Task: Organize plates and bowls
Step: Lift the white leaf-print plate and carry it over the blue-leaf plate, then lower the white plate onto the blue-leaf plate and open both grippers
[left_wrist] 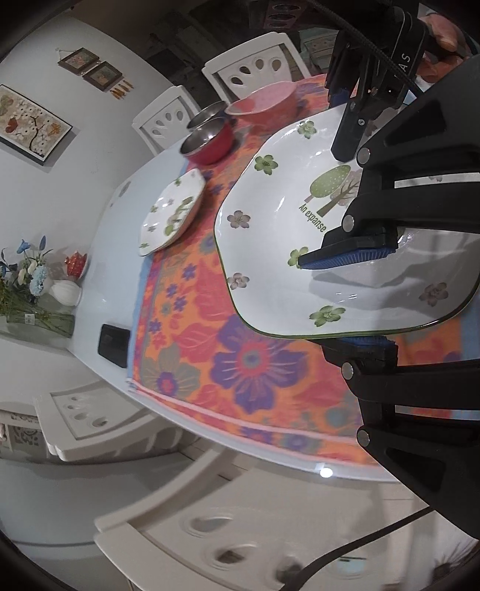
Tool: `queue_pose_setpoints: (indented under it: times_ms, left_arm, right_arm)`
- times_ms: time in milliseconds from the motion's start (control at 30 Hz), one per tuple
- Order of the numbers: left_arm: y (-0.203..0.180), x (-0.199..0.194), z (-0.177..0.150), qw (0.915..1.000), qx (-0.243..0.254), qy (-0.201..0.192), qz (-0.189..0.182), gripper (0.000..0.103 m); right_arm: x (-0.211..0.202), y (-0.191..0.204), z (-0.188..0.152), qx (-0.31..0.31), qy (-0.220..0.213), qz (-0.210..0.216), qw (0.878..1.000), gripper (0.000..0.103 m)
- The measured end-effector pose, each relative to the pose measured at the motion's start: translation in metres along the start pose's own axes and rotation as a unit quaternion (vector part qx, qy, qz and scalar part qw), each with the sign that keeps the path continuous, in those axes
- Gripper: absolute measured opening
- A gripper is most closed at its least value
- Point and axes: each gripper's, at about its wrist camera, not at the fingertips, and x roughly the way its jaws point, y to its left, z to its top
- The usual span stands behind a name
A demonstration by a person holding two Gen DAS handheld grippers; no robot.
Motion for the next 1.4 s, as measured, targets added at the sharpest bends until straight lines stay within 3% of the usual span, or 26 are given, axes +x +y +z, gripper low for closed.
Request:
queue_pose_setpoints:
  times_ms: [267, 500, 1033, 1400]
  left_arm:
    - [-0.015, 0.0, -0.052, 0.9995, -0.006, 0.029, 0.011, 0.027]
    - [-0.025, 0.015, -0.078, 0.9986, -0.003, 0.05, 0.015, 0.027]
    - [-0.024, 0.04, -0.089, 0.997, -0.011, 0.075, 0.015, 0.027]
    - [-0.011, 0.04, -0.069, 0.9974, -0.021, 0.066, 0.019, 0.028]
  right_arm:
    - [-0.006, -0.012, -0.055, 0.004, 0.031, 0.008, 0.999, 0.034]
    - [0.0, -0.023, -0.081, 0.001, 0.049, -0.006, 0.999, 0.034]
    - [0.019, -0.036, -0.087, 0.009, 0.072, -0.039, 0.997, 0.033]
    - [0.031, -0.034, -0.081, 0.014, 0.08, -0.066, 0.995, 0.033]
